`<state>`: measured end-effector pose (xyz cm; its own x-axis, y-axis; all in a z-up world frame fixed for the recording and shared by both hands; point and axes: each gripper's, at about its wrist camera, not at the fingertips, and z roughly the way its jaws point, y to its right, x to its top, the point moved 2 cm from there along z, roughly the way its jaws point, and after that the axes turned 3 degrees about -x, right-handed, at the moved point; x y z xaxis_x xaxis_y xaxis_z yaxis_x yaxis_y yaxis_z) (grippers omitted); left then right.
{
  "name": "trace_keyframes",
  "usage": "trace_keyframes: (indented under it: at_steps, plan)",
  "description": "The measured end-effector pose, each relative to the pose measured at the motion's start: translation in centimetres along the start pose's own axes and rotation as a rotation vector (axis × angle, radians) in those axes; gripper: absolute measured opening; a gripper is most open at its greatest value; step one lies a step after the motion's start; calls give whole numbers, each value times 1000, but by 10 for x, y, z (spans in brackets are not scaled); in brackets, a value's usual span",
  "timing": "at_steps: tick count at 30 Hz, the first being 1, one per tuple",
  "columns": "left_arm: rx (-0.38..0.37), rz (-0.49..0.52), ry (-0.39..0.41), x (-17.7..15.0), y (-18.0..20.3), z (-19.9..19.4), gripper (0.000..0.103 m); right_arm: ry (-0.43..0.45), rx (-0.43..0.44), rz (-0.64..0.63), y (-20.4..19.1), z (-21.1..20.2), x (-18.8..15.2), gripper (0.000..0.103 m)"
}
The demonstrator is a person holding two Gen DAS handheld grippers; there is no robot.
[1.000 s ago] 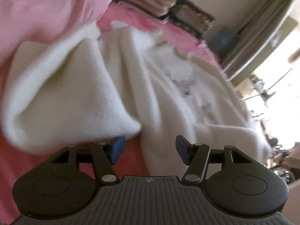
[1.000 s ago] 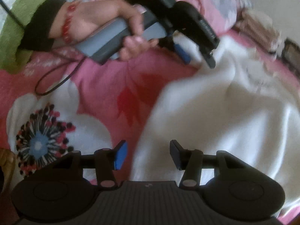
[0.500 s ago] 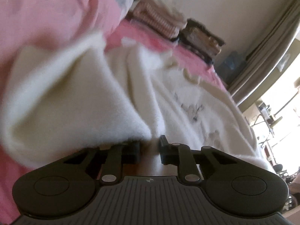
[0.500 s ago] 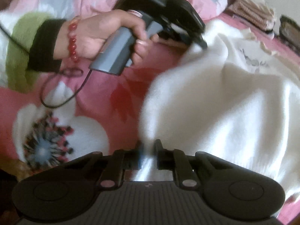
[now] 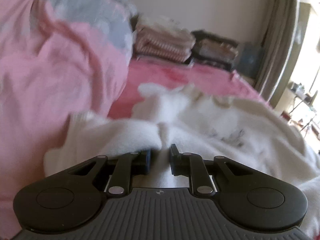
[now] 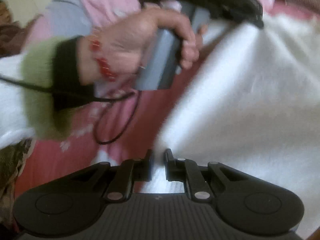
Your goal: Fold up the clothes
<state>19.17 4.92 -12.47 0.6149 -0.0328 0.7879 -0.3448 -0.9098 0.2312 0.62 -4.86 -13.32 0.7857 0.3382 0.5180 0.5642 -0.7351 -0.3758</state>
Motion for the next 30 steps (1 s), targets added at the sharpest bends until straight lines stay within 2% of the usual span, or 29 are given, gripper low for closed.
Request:
trace_keyframes:
  at_steps: [3,6,7,10,11,15,17,18,22,23,24,26,28,30]
  plan:
    - [2,4,0,-13,-1,2,23,7,32,87,12,15,-1,15]
    - [7,53,-27,-15,8,-3,38,10,77,191,21,2,-1,29]
    - [11,70,-36,-14,12,-6,44,20,78,213,22,-6,-3,38]
    - [46,97,-19,-12,23,-25,63,110,75,267,25,-46,-16,45]
    - [61,101,-7,-12,26,-32,67,140,81,293,27,-61,-22,46]
    - [77,131,43,-14,43,-69,68,254,109,480,54,-122,-64,46]
    - [19,157,41,-19,60,-88,68,342,33,576,81,-158,-85,46]
    - [-32,179,22,-25,70,-95,68,387,-8,624,95,-177,-96,46]
    - [-271,310,-90,-55,119,-121,68,565,-172,812,149,-251,-139,46]
    - [-330,353,-124,-65,133,-126,68,605,-221,853,164,-264,-143,46]
    - [-371,399,-157,-75,145,-128,68,618,-229,885,178,-266,-144,46]
    - [-421,499,-217,-96,169,-129,70,639,-238,948,207,-269,-147,48]
    - [-418,579,-249,-115,186,-126,70,659,-246,1011,235,-273,-151,52]
    - [-422,618,-283,-128,195,-120,70,660,-242,1062,260,-270,-150,57]
